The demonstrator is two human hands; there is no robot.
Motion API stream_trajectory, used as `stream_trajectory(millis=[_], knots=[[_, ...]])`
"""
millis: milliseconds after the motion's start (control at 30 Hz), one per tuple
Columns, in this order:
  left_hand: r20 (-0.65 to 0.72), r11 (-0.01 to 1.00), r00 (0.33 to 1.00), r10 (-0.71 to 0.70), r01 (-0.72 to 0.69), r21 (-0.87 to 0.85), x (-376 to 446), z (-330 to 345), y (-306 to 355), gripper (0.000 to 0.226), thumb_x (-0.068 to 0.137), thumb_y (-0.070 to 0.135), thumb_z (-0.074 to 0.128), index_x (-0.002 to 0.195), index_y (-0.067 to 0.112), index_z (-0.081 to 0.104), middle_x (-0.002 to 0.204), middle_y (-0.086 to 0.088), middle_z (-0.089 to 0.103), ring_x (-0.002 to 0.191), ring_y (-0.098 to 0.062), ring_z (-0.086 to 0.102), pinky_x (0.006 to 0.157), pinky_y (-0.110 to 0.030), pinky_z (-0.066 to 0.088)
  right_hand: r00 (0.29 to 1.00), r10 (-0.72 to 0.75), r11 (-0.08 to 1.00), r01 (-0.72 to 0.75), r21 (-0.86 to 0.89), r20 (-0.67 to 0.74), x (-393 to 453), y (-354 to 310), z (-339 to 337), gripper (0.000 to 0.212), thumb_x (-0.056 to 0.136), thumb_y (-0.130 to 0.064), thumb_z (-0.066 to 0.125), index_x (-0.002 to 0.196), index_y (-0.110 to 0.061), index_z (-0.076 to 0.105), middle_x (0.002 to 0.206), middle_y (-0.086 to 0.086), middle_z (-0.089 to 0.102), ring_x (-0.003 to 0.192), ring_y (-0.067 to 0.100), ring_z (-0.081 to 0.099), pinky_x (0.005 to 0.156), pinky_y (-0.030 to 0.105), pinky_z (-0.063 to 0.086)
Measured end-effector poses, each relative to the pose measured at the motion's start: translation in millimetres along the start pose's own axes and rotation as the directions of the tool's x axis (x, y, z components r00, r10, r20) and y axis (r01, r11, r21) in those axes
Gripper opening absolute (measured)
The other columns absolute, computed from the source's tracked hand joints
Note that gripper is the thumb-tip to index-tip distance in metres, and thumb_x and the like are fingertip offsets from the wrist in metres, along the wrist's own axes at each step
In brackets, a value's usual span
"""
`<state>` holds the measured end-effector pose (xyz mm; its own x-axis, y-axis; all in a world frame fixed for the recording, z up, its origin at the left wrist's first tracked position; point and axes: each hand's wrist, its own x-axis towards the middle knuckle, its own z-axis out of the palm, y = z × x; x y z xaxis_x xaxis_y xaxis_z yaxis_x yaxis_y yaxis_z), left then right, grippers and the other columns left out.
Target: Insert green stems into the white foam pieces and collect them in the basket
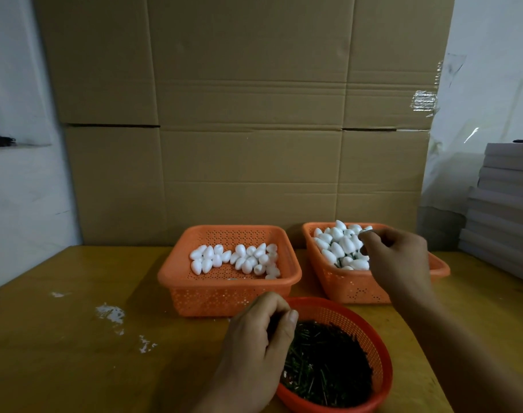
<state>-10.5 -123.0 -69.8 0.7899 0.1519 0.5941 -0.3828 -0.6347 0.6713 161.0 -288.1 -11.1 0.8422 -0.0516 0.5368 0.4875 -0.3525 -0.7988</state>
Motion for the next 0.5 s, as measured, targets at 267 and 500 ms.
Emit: stream_trajectory(millis=[267, 500], knots=[[-0.118, 0.999, 0.993, -0.001, -0.003, -0.038, 14, -12, -5, 0.040, 0.097, 0.046, 0.042, 0.066, 0.023, 0.051, 0.064, 0.008, 0.049, 0.058, -0.006, 0.046, 0.053, -0.021, 0.037, 0.975, -0.050, 0.988, 0.017, 0.152, 0.216, -64, -19, -11, 0.031, 0.089, -0.001, 0.056, 0.080, -0.026, 0.073, 0.070, -0.006, 0.071, 0.050, 0.007, 0.055, 0.046, 0.024, 0.045], [-0.118, 0.975, 0.969, -0.216, 0.221, 0.030, 78, -37, -33, 0.029, 0.104, 0.024, 0.046, 0.081, 0.015, 0.060, 0.065, 0.004, 0.061, 0.060, -0.012, 0.055, 0.063, -0.040, 0.047, 0.930, -0.085, 0.995, 0.095, -0.009, 0.359, -82, -11, -2, 0.029, 0.087, -0.003, 0.062, 0.088, -0.030, 0.074, 0.077, -0.022, 0.072, 0.066, 0.012, 0.068, 0.059, 0.033, 0.056]])
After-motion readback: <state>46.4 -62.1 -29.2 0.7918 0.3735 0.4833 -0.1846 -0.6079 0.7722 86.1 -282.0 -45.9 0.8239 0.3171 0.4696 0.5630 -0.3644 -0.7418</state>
